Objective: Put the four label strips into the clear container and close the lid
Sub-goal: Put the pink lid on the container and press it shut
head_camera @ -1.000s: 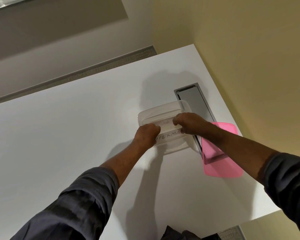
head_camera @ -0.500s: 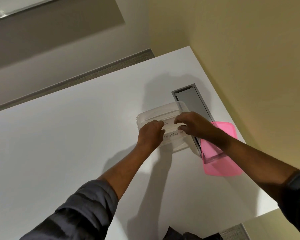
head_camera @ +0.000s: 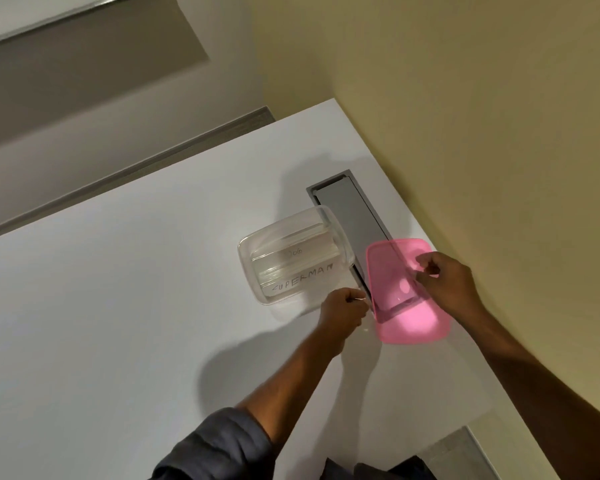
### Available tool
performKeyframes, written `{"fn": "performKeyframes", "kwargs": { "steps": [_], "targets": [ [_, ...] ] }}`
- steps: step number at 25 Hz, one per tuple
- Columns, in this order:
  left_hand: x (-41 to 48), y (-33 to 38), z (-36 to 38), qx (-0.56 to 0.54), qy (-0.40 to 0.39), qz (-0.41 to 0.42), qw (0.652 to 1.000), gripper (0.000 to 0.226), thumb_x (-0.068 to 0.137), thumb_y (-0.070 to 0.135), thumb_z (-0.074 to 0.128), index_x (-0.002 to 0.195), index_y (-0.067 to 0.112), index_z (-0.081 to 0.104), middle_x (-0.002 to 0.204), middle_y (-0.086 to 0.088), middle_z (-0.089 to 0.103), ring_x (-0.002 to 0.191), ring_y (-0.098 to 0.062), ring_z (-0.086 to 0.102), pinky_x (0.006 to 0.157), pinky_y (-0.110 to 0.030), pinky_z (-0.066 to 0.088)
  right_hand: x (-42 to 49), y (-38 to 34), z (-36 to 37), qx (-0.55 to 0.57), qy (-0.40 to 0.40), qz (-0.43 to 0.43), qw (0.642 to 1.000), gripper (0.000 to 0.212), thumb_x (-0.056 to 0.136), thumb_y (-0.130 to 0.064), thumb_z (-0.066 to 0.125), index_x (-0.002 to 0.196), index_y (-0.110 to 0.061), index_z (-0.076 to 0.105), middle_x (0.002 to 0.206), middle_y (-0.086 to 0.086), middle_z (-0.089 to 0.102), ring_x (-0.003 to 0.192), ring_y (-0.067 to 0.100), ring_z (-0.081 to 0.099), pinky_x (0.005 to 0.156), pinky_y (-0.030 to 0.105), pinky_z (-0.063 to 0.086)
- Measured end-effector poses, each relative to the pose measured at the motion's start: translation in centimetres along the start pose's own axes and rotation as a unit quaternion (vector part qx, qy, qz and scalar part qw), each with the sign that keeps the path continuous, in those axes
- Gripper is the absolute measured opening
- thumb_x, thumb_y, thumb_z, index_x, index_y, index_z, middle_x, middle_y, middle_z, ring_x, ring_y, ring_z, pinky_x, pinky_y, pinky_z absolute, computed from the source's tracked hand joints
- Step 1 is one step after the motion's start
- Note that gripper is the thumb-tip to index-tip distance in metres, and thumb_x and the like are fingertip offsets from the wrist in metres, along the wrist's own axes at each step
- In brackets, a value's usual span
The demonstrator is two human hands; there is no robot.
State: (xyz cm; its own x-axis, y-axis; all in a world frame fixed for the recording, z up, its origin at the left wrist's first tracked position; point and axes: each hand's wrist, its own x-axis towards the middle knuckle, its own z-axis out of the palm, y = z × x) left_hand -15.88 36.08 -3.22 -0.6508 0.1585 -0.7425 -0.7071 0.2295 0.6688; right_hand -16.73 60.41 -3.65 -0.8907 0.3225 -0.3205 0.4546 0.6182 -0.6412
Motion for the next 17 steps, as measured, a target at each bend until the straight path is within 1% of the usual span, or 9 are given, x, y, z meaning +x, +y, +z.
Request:
{"fn": "performKeyframes", "kwargs": {
  "steps": [2,3,4,6,8,10,12,14,17],
  "targets": [
    [0.2,-0.3,1.2,0.014,0.008,-0.018,1.0,0.018,0.092,0.008,0.071,0.091,0.026,0.069,0.108,-0.01,0.075,0.102,-0.028,0.072,0.093,-0.044,0.062,-0.4,2.0,-0.6,-0.01,0.003,0.048,0.999,0.04,0.089,-0.022,0.083,0.126,-0.011,0.07,0.122,0.01,0.074,0.102,0.031,0.069,0.088,0.036,0.053],
    [0.4,-0.5,1.7,0.024,0.014,-0.025,0.999,0.022,0.092,0.009,0.071,0.085,0.029,0.067,0.103,-0.005,0.074,0.104,-0.029,0.071,0.096,-0.048,0.061,-0.7,2.9,-0.6,-0.014,-0.003,0.067,0.998,0.048,0.089,-0.025,0.083,0.132,-0.011,0.067,0.127,0.012,0.072,0.107,0.033,0.069,0.089,0.036,0.052],
    [0.5,-0.6,2.2,0.03,0.017,-0.031,0.999,0.024,0.092,0.009,0.07,0.081,0.029,0.065,0.097,-0.002,0.071,0.102,-0.029,0.07,0.095,-0.048,0.061,-0.9,3.6,-0.7,-0.012,-0.01,0.085,0.996,0.055,0.089,-0.026,0.083,0.138,-0.011,0.064,0.132,0.013,0.07,0.112,0.034,0.068,0.091,0.038,0.053],
    [0.8,-0.6,2.8,0.038,0.012,-0.036,0.999,0.021,0.092,0.007,0.068,0.081,0.025,0.067,0.092,-0.001,0.069,0.094,-0.025,0.065,0.085,-0.043,0.059,-1.3,4.5,-0.7,0.003,-0.021,0.11,0.994,0.061,0.089,-0.027,0.084,0.143,-0.012,0.06,0.136,0.013,0.069,0.116,0.035,0.068,0.094,0.04,0.054],
    [1.1,-0.5,3.2,0.046,-0.001,-0.037,0.998,0.013,0.092,0.007,0.067,0.087,0.019,0.072,0.094,-0.003,0.069,0.092,-0.024,0.064,0.081,-0.041,0.057,-1.4,5.0,-0.5,0.02,-0.032,0.113,0.993,0.056,0.088,-0.025,0.083,0.139,-0.013,0.062,0.131,0.013,0.072,0.108,0.032,0.069,0.091,0.038,0.055],
    [1.1,-0.3,3.5,0.055,-0.018,-0.041,0.997,0.011,0.092,0.009,0.067,0.098,0.014,0.075,0.1,-0.004,0.072,0.097,-0.024,0.067,0.086,-0.041,0.059,-1.5,5.1,-0.4,0.025,-0.035,0.113,0.993,0.05,0.088,-0.024,0.083,0.134,-0.014,0.065,0.124,0.012,0.074,0.105,0.031,0.07,0.09,0.038,0.055],
    [1.0,-0.2,3.7,0.056,-0.026,-0.043,0.997,0.013,0.092,0.013,0.07,0.104,0.016,0.075,0.107,-0.005,0.074,0.107,-0.026,0.069,0.093,-0.043,0.061,-1.5,5.1,-0.5,0.034,-0.032,0.127,0.991,0.048,0.088,-0.027,0.083,0.132,-0.016,0.066,0.12,0.01,0.074,0.105,0.032,0.069,0.091,0.039,0.055],
    [0.7,-0.1,3.7,0.041,-0.036,-0.04,0.998,0.011,0.093,0.015,0.072,0.103,0.02,0.072,0.111,-0.005,0.073,0.112,-0.027,0.069,0.097,-0.044,0.06,-1.5,5.1,-0.6,0.048,-0.027,0.14,0.989,0.05,0.089,-0.028,0.082,0.134,-0.017,0.065,0.119,0.009,0.073,0.106,0.032,0.069,0.093,0.04,0.055],
    [0.1,0.1,3.4,0.014,-0.038,-0.037,0.998,0.015,0.09,0.018,0.075,0.099,0.027,0.067,0.116,-0.007,0.072,0.117,-0.032,0.068,0.099,-0.048,0.06,-1.3,5.0,-1.2,0.068,0.0,0.149,0.986,0.048,0.091,-0.019,0.079,0.137,-0.016,0.066,0.116,0.008,0.073,0.106,0.03,0.068,0.095,0.039,0.054]
  ]
}}
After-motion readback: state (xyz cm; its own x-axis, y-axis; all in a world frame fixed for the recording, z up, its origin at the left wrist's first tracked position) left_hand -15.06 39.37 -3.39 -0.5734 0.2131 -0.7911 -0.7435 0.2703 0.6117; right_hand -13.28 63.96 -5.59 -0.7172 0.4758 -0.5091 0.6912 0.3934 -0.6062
